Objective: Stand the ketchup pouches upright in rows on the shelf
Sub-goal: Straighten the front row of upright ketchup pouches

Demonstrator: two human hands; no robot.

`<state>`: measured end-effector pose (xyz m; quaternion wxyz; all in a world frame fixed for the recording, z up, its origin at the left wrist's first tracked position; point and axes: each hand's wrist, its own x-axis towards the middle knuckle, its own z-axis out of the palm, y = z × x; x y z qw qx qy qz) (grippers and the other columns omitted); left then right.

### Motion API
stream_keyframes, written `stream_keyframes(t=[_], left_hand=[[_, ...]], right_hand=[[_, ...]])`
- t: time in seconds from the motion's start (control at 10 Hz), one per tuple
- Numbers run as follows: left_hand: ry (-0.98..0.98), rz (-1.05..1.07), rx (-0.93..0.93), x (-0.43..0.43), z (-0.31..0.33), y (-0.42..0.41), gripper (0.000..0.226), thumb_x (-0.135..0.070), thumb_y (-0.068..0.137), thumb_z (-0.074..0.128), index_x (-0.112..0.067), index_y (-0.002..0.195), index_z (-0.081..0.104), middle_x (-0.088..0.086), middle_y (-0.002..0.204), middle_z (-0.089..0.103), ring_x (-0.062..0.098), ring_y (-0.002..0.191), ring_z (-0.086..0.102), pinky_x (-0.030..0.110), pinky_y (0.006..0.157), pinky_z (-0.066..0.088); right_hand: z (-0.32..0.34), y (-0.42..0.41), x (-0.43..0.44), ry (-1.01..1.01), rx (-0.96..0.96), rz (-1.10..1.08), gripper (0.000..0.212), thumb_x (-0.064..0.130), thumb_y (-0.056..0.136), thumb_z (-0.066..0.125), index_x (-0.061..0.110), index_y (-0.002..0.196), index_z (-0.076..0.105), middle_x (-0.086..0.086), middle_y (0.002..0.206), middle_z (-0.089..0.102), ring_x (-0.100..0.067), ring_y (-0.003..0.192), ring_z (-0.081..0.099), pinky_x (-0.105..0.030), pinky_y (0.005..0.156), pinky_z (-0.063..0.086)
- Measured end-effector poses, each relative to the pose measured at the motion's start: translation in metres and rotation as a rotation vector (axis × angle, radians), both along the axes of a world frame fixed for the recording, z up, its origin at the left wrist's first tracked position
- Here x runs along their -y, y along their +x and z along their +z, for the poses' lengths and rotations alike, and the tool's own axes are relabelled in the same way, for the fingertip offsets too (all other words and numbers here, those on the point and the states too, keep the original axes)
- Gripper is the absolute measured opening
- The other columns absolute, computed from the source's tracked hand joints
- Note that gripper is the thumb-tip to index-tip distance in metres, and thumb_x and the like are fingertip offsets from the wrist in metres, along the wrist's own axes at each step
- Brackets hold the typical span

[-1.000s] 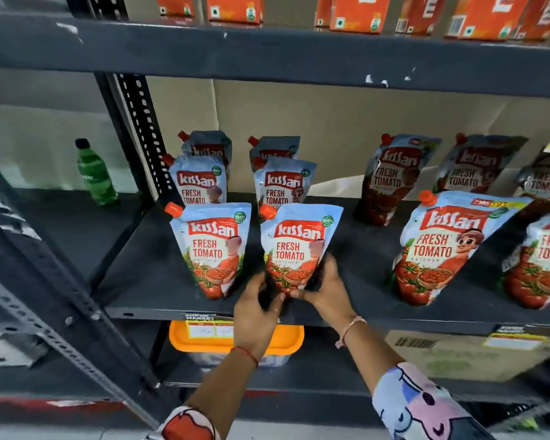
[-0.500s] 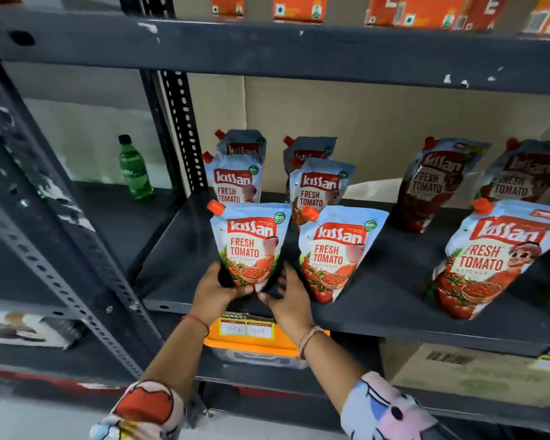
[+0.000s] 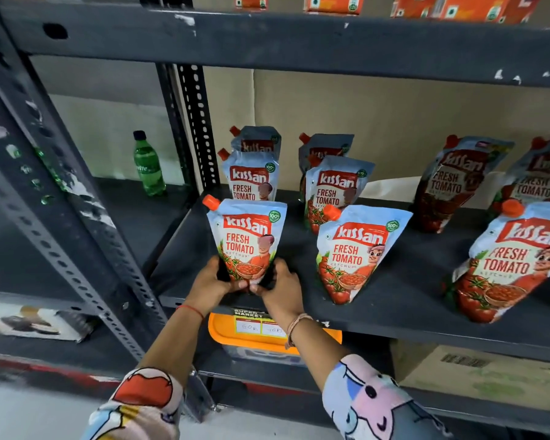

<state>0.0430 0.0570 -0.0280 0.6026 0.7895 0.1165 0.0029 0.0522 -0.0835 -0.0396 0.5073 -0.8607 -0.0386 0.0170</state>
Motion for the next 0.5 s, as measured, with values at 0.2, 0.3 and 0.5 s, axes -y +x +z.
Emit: stream_keyframes(t=[0.2, 0.3, 0.5], left_hand=[[-0.039, 0.002, -0.012, -0.004, -0.003, 0.0, 0.066, 0.004, 0.067, 0.073, -0.004, 0.124, 0.041, 0.011, 0.123, 0.055, 0.023, 0.113, 0.052, 0.034, 0.095, 0.041], [-0.016, -0.007, -0.029, -0.004, -0.004, -0.006, 0.07, 0.0, 0.065, 0.075, -0.005, 0.126, 0.04, 0.014, 0.13, 0.054, 0.027, 0.12, 0.05, 0.037, 0.1, 0.041], [0.3, 0.323, 0.148, 0.033, -0.017, -0.057, 0.07, -0.022, 0.076, 0.07, -0.006, 0.134, 0.034, 0.018, 0.141, 0.042, 0.032, 0.135, 0.033, 0.044, 0.111, 0.029]], right_hand=[[0.006, -0.004, 0.0, -0.02, 0.007, 0.043, 0.051, 0.017, 0.073, 0.071, 0.011, 0.118, 0.046, -0.015, 0.118, 0.061, -0.033, 0.114, 0.043, -0.039, 0.09, 0.041], [0.01, -0.012, 0.006, 0.013, -0.017, 0.034, 0.06, 0.017, 0.073, 0.072, 0.014, 0.126, 0.042, -0.014, 0.123, 0.057, -0.03, 0.12, 0.044, -0.038, 0.095, 0.041], [0.0, -0.059, 0.049, -0.134, 0.147, 0.165, 0.06, 0.038, 0.088, 0.048, 0.011, 0.139, 0.029, -0.011, 0.146, 0.037, -0.026, 0.136, 0.029, -0.037, 0.115, 0.025]])
